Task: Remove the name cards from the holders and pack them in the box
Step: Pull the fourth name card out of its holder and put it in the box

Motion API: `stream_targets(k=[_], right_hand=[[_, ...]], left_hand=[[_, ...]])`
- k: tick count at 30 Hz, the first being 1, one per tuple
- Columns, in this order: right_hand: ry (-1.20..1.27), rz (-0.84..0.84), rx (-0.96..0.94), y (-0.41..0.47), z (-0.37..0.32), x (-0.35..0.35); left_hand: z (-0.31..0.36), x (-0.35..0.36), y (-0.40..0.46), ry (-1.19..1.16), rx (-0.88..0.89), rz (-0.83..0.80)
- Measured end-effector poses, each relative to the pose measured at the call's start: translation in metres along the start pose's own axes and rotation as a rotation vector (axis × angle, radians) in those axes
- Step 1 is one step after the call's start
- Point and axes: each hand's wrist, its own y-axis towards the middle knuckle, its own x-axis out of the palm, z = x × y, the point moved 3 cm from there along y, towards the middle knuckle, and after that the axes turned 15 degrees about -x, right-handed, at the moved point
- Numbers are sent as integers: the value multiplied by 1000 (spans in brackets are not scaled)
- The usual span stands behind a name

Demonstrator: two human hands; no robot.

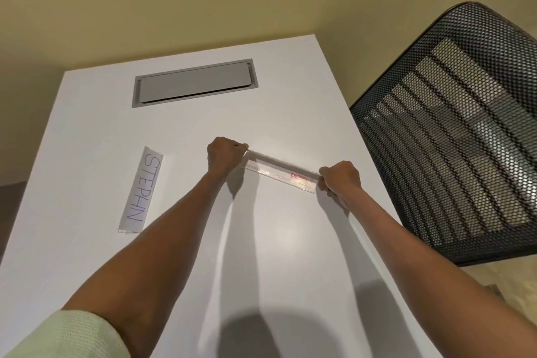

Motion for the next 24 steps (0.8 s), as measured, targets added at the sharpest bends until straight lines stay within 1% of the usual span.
stream_targets(k=[11,15,19,22,24], right_hand=[[4,6,-67,-37,-27,-12],[36,34,-102,-63,-28,-18],[97,72,-139,-83,-16,-20],[165,92,-178,-94,-6,-19],[197,99,-192,-99,-1,-18]], left_hand=[[-31,-31,-47,-343,-182,39],[-41,-40,-75,-537,-268,-66],[-58,-44,-97,-724,-341,-127],[-72,-44,-109,-761,-309,-149],[-82,-46,-116,-714,-286,-139]])
